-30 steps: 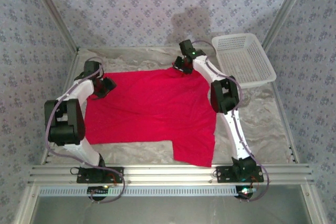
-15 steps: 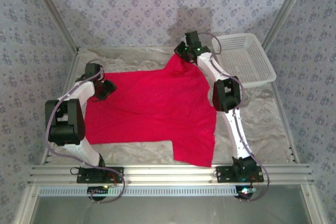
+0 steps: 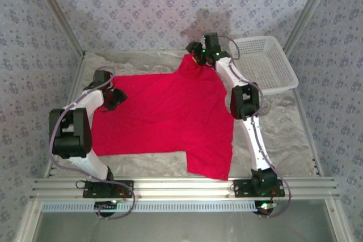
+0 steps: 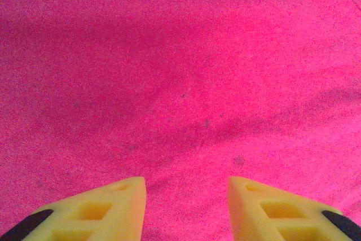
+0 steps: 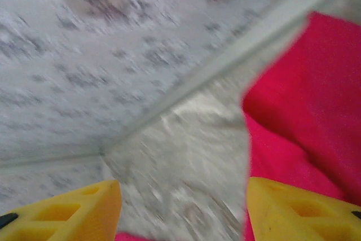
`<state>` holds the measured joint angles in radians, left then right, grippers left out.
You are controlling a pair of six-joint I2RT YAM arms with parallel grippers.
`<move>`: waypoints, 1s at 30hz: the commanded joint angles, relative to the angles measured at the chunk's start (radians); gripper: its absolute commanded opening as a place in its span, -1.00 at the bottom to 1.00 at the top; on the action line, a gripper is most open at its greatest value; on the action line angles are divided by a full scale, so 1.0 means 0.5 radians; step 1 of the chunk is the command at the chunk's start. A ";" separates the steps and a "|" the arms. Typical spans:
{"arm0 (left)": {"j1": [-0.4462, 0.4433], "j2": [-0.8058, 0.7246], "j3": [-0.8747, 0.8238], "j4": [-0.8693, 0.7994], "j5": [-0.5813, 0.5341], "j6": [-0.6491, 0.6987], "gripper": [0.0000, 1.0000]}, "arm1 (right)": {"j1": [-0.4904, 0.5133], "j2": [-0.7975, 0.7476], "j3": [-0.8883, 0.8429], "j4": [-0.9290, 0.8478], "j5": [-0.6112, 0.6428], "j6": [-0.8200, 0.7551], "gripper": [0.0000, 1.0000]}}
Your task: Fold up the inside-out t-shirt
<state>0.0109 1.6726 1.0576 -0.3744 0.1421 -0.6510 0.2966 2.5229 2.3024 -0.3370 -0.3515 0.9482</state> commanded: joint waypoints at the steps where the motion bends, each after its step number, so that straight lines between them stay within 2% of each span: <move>1: -0.002 -0.017 0.083 -0.060 0.044 0.047 -0.14 | 0.025 -0.468 -0.406 -0.161 0.055 -0.435 0.20; 4: 0.010 0.114 0.182 -0.058 0.094 0.034 -0.14 | 0.043 -0.599 -0.747 -0.100 0.110 -0.522 0.19; 6: 0.014 0.222 0.283 -0.074 0.102 0.029 -0.13 | 0.041 -0.590 -0.842 -0.078 0.078 -0.502 0.16; 14: 0.013 0.689 0.687 -0.105 0.142 0.024 -0.11 | 0.037 -0.436 -0.926 -0.061 0.128 -0.441 0.12; 23: 0.007 1.167 1.202 -0.242 0.197 0.011 -0.11 | -0.079 0.007 -0.453 -0.384 0.255 -0.421 0.10; 30: -0.033 1.420 1.629 -0.319 0.196 0.008 -0.10 | -0.204 0.308 0.153 -0.663 0.351 -0.443 0.10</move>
<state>0.0040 2.3184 1.8263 -0.4538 0.2451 -0.6476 0.2268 2.6003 2.2993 -0.5255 -0.2485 0.7429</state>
